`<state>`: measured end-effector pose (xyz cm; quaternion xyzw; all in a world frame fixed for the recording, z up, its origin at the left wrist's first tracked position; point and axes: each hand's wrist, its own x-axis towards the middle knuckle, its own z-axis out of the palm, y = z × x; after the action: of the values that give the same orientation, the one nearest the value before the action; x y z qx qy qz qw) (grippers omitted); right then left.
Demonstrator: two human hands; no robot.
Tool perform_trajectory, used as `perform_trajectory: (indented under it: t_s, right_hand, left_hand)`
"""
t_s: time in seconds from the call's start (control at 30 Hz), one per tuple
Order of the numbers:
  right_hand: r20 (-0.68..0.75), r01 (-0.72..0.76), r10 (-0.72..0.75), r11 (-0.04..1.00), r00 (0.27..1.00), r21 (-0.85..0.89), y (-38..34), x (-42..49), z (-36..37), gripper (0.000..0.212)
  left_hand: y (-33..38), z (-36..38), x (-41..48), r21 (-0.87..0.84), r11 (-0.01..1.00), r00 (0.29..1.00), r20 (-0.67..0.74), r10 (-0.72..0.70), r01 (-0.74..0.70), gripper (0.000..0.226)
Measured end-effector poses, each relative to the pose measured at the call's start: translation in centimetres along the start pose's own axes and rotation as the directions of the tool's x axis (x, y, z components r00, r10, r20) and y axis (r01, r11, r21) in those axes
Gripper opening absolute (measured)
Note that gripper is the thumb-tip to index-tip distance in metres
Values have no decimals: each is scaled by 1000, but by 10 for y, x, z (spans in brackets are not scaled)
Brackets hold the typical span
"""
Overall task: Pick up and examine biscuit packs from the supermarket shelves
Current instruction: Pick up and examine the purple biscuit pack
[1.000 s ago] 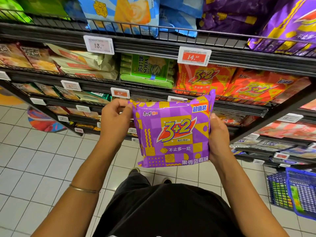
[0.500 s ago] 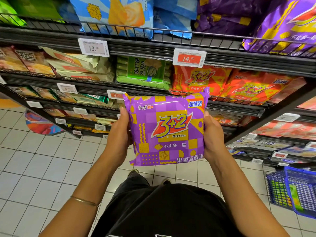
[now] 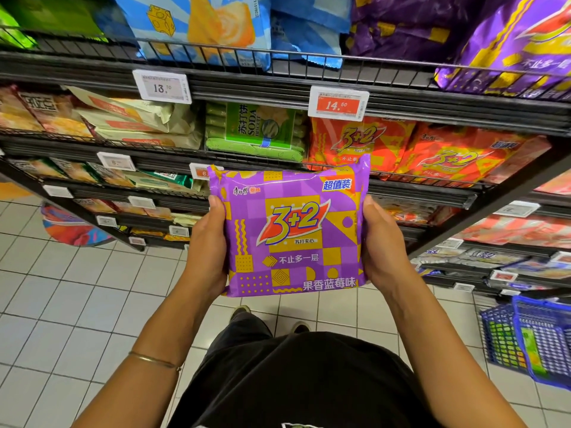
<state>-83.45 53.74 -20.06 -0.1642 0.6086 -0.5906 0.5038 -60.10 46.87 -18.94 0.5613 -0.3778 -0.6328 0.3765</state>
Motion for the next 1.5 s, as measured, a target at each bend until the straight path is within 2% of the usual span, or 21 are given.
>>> perform_trajectory:
  t_s: [0.13, 0.33, 0.37, 0.47, 0.6, 0.73, 0.9, 1.07, 1.2, 1.33, 1.43, 1.5]
  right_hand:
    - [78, -75, 70, 996, 994, 56, -1, -5, 0, 47]
    - [194, -47, 30, 996, 980, 81, -11, -13, 4, 72]
    - [216, -32, 14, 996, 976, 80, -12, -13, 3, 70]
    - [252, 52, -54, 999, 966, 12, -17, -13, 1, 45]
    - [356, 155, -108, 982, 928, -104, -20, -13, 0, 28]
    - [322, 188, -139, 974, 937, -126, -23, -13, -1, 28]
    - [331, 146, -83, 974, 940, -171, -18, -10, -8, 40]
    - [328, 144, -89, 979, 941, -147, -17, -12, -7, 51]
    - [290, 159, -113, 977, 950, -143, -18, -13, -8, 43]
    - [213, 172, -139, 974, 967, -145, -22, -13, -9, 38]
    - [164, 148, -131, 984, 978, -95, -25, -13, -9, 34]
    - [144, 129, -119, 990, 982, -62, -25, -13, -8, 35]
  left_hand:
    - [-5, -4, 0, -112, 989, 995, -11, -97, 95, 52]
    - [-5, -10, 2, -221, 952, 977, 13, -215, 212, 53]
    - [-5, -10, 2, -238, 943, 972, 19, -236, 233, 52]
    - [-4, -9, 2, -292, 909, 955, 59, -292, 296, 54]
    - [0, -7, 4, -384, 856, 938, 114, -329, 347, 56]
    - [3, -7, 8, -352, 872, 940, 103, -324, 339, 58]
    - [12, -16, 17, -277, 916, 956, 65, -285, 292, 56]
    - [14, -21, 18, -244, 923, 955, 87, -284, 296, 58]
    - [15, -20, 14, -248, 924, 956, 113, -271, 292, 55]
    - [15, -21, 7, -308, 910, 956, 183, -231, 279, 38]
    - [14, -20, 2, -284, 932, 967, 185, -176, 224, 53]
    - [15, -15, -1, -256, 948, 972, 182, -146, 190, 45]
